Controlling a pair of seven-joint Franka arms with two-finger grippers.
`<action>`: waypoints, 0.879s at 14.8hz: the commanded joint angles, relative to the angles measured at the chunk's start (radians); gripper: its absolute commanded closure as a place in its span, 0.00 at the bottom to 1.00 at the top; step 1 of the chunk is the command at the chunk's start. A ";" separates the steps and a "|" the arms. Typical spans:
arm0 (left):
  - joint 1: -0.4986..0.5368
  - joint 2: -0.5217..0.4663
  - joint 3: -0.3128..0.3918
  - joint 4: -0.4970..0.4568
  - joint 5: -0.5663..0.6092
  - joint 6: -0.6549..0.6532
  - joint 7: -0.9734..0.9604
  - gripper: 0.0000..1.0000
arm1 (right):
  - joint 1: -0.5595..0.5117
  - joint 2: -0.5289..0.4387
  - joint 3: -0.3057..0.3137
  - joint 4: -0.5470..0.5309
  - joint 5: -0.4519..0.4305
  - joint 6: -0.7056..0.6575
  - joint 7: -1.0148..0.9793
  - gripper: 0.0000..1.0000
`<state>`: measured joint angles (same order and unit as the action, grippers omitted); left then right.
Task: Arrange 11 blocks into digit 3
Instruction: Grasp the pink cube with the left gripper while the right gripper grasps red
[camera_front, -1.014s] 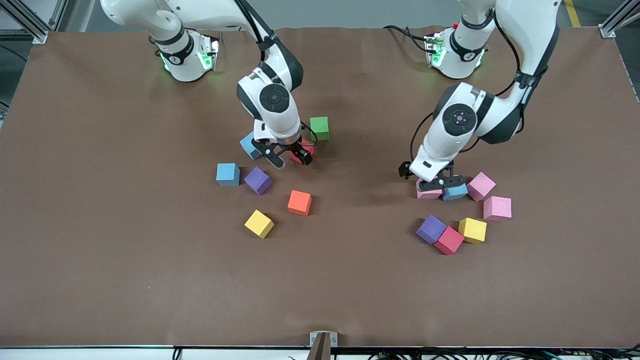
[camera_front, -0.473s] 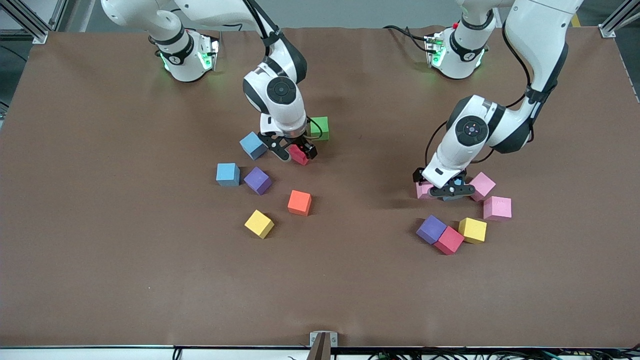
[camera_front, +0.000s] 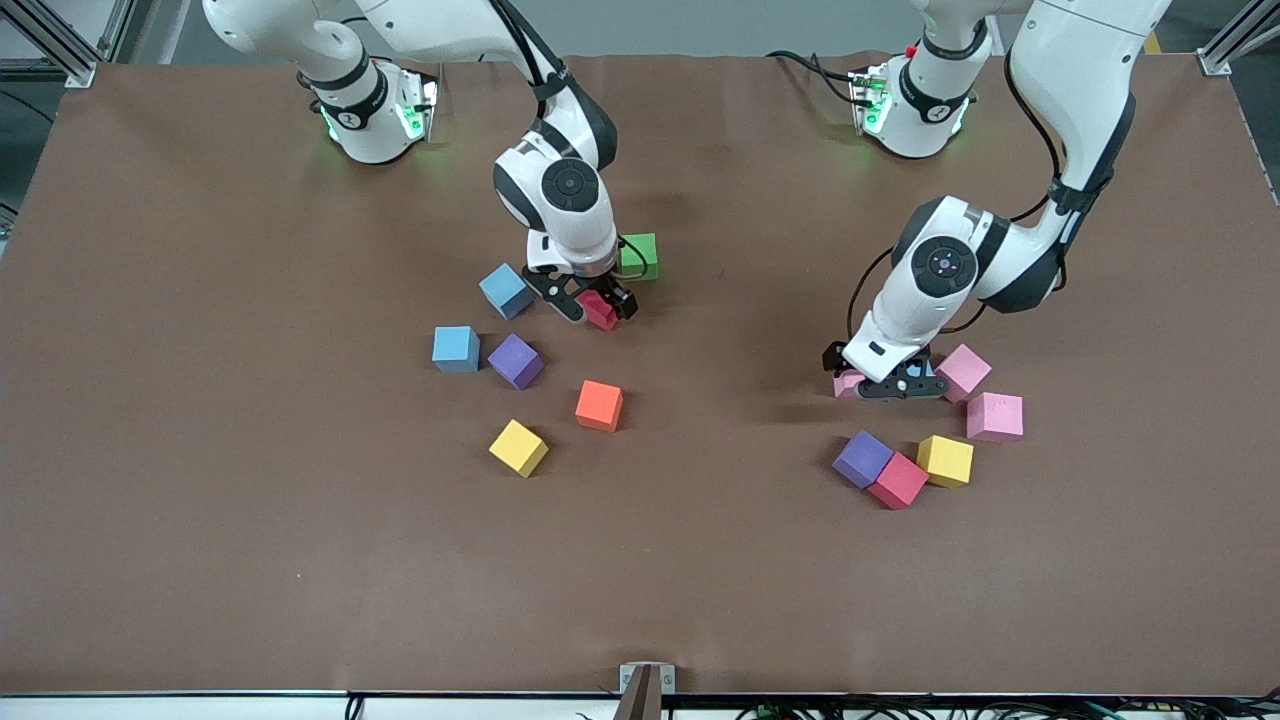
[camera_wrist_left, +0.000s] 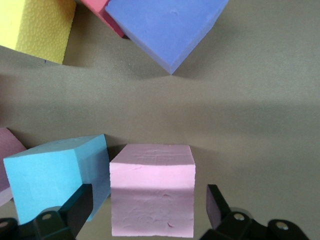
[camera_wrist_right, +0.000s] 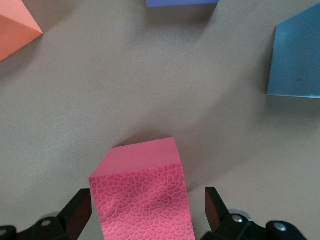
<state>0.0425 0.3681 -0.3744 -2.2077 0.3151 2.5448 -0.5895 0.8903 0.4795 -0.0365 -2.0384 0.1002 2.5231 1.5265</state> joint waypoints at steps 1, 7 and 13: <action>0.003 0.012 -0.005 0.014 0.019 0.006 -0.012 0.00 | 0.016 -0.007 -0.013 -0.013 -0.077 0.016 0.032 0.00; -0.006 0.058 -0.005 0.031 0.019 0.009 -0.016 0.00 | 0.016 -0.006 -0.011 -0.013 -0.120 0.017 0.030 0.03; -0.006 0.054 -0.005 0.037 0.018 0.009 -0.021 0.48 | 0.015 -0.007 -0.008 -0.011 -0.108 0.019 0.050 0.62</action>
<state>0.0376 0.4253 -0.3766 -2.1794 0.3151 2.5507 -0.5913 0.8906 0.4804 -0.0368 -2.0383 -0.0027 2.5321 1.5447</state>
